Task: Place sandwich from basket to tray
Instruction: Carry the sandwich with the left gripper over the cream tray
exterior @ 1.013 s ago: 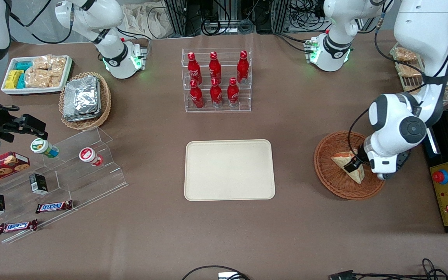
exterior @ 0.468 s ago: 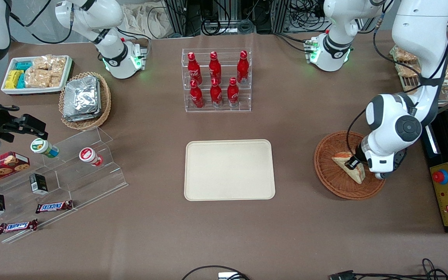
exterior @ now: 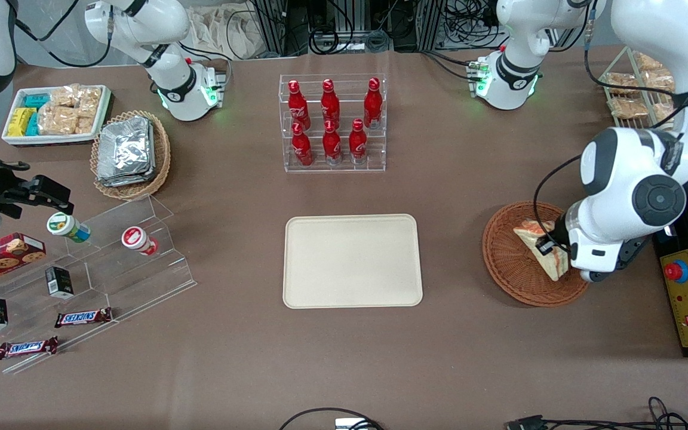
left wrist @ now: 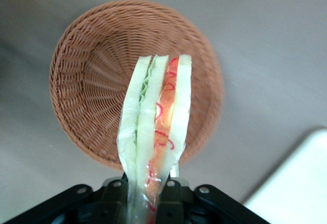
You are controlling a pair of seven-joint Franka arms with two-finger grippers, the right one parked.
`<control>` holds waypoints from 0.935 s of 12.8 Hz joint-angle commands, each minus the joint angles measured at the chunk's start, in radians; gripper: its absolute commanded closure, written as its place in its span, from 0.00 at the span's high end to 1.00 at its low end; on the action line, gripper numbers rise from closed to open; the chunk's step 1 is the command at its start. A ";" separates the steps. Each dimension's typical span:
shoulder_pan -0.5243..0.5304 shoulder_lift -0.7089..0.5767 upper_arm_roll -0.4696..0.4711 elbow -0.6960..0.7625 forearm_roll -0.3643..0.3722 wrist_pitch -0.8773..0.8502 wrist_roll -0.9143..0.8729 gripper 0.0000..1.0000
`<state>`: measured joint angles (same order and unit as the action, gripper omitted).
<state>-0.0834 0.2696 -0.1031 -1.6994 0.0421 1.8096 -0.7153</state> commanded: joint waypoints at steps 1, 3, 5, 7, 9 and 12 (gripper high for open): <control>-0.097 0.049 -0.045 0.203 0.005 -0.124 0.135 0.00; -0.181 0.121 -0.105 0.262 0.010 -0.113 0.142 0.00; -0.296 0.248 -0.112 0.312 0.021 -0.080 0.145 0.00; -0.344 0.345 -0.112 0.317 0.035 0.026 0.151 0.00; -0.349 0.416 -0.112 0.317 0.073 0.097 0.157 0.00; -0.367 0.460 -0.110 0.313 0.090 0.154 0.139 0.39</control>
<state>-0.4361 0.7173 -0.2148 -1.4250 0.1085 1.9756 -0.5780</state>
